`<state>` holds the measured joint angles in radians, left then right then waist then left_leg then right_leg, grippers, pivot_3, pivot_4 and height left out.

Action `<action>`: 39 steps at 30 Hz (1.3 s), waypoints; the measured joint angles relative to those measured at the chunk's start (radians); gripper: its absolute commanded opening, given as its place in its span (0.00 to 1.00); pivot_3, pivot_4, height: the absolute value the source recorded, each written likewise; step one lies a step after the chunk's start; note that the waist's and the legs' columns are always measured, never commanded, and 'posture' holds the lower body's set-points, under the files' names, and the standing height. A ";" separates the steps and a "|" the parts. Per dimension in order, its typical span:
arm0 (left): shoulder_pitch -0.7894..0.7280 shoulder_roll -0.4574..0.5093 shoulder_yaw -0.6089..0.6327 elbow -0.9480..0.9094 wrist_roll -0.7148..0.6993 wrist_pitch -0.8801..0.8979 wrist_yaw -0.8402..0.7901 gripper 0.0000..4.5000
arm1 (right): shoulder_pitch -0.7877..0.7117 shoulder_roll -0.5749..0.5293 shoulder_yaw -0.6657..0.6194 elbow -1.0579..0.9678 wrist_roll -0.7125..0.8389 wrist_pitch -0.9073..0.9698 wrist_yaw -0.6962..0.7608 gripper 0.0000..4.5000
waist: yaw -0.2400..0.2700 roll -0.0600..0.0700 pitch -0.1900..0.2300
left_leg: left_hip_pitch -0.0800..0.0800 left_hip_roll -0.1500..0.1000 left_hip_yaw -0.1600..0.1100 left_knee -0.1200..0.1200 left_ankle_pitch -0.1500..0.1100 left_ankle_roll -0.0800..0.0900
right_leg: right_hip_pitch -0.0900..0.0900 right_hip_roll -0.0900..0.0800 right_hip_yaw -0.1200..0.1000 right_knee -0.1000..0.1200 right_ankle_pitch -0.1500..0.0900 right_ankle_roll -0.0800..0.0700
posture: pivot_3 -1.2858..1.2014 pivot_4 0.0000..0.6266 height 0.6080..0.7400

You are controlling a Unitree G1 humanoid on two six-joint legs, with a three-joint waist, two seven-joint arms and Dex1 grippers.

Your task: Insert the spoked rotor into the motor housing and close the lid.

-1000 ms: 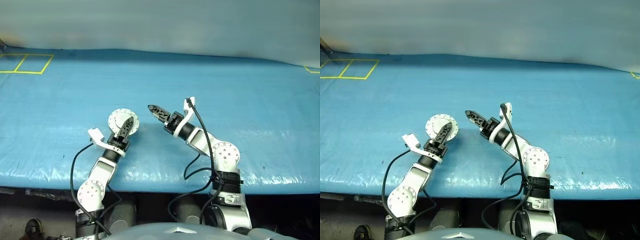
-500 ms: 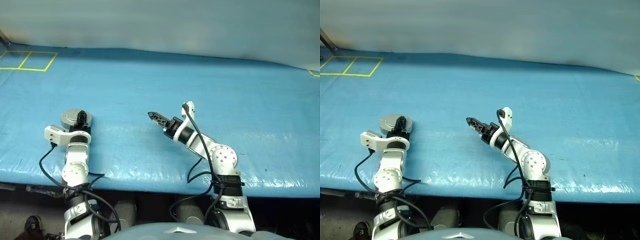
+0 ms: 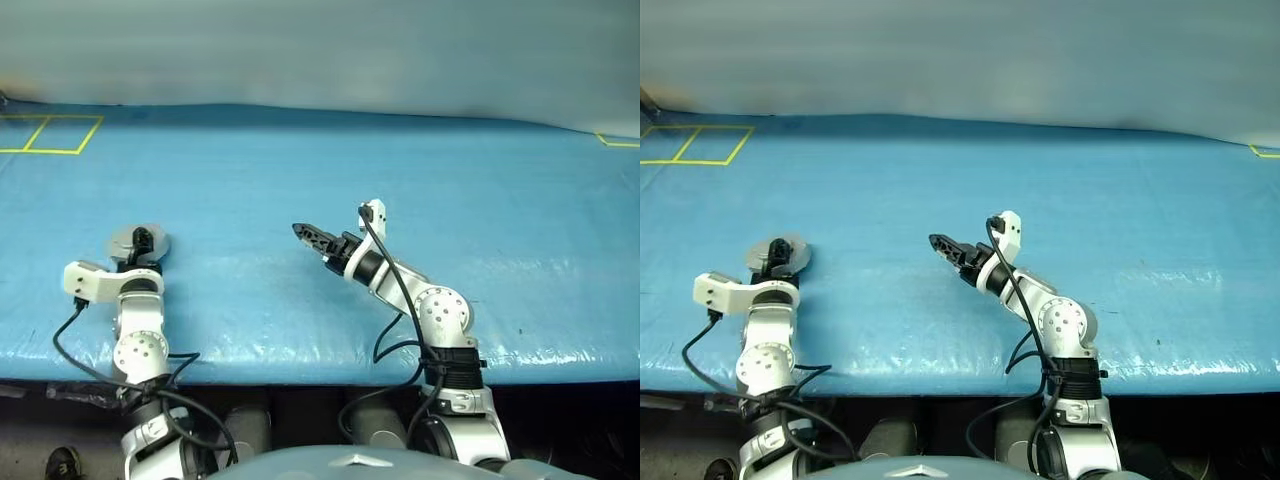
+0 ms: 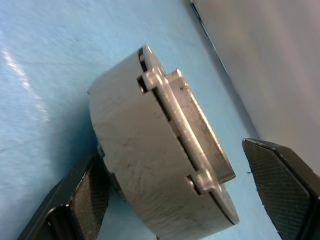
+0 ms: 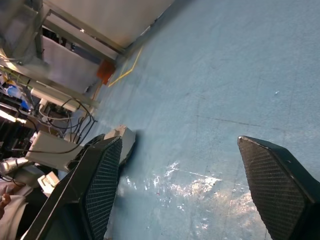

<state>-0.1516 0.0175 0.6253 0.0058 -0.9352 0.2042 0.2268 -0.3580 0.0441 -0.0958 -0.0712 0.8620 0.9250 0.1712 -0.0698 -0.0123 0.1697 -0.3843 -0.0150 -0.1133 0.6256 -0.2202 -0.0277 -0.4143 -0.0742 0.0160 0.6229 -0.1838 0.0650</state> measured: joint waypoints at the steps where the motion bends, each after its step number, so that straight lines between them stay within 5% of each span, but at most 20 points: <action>1: 0.026 -0.001 0.016 -0.029 -0.009 -0.005 0.014 1.00 | -0.002 0.000 0.001 0.003 -0.002 0.000 0.003 0.86 | 0.000 0.000 0.000 | 0.000 0.000 0.000 0.000 0.000 0.000 | 0.000 0.000 0.000 0.000 0.000 0.000 | 0.52 0.24 1.00; 11: 0.163 0.009 0.105 -0.193 0.100 -0.200 0.005 1.00 | -0.012 -0.010 0.045 0.014 -0.077 -0.059 0.067 0.86 | 0.032 -0.005 0.000 | -0.010 0.000 -0.003 0.004 0.000 -0.001 | -0.005 0.000 -0.003 -0.002 0.000 -0.001 | 0.52 0.24 1.00; 14: 0.163 0.051 -0.022 -0.286 0.170 -0.251 -0.166 1.00 | -0.002 -0.051 0.122 -0.002 -0.204 -0.210 0.121 0.86 | 0.045 -0.006 0.000 | -0.011 -0.002 -0.003 0.004 0.000 -0.001 | -0.004 0.000 -0.003 -0.005 0.001 0.001 | 0.52 0.24 1.00; 20: 0.218 0.318 -0.468 -0.377 0.343 -0.103 -0.560 1.00 | 0.047 -0.173 0.195 -0.065 -0.378 -0.467 0.259 0.86 | 0.029 -0.003 0.001 | -0.010 -0.002 -0.001 -0.001 -0.002 0.002 | -0.003 0.000 -0.001 -0.013 0.002 0.003 | 0.52 0.24 1.00; 25: 0.223 0.493 -0.684 -0.332 0.567 0.015 -0.673 1.00 | 0.072 -0.299 0.169 -0.058 -0.396 -0.470 0.357 0.86 | 0.015 -0.001 0.002 | -0.010 0.002 -0.001 -0.004 -0.002 0.002 | -0.005 0.003 -0.001 -0.012 0.001 0.002 | 0.52 0.24 1.00; 29: 0.220 0.490 -0.722 -0.279 0.626 0.002 -0.710 1.00 | 0.084 -0.372 0.192 -0.060 -0.440 -0.457 0.377 0.99 | 0.018 0.000 0.002 | -0.010 0.004 -0.001 -0.004 -0.002 0.002 | -0.006 0.004 -0.001 -0.012 0.001 0.001 | 0.52 0.24 1.00; 39: 0.172 0.434 -0.704 -0.206 0.650 -0.087 -0.774 1.00 | 0.128 -0.442 0.223 -0.075 -0.533 -0.458 0.411 1.00 | 0.034 0.000 0.002 | -0.010 0.004 0.000 0.000 -0.002 0.002 | -0.004 0.004 0.000 -0.012 0.002 0.002 | 0.52 0.24 1.00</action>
<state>0.0206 0.4513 -0.0790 -0.2001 -0.2854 0.1169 -0.5468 -0.2301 -0.3981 0.1273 -0.1461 0.3291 0.4671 0.5825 -0.0355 -0.0127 0.1721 -0.3945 -0.0115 -0.1135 0.6254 -0.2226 -0.0261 -0.4178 -0.0699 0.0156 0.6107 -0.1822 0.0673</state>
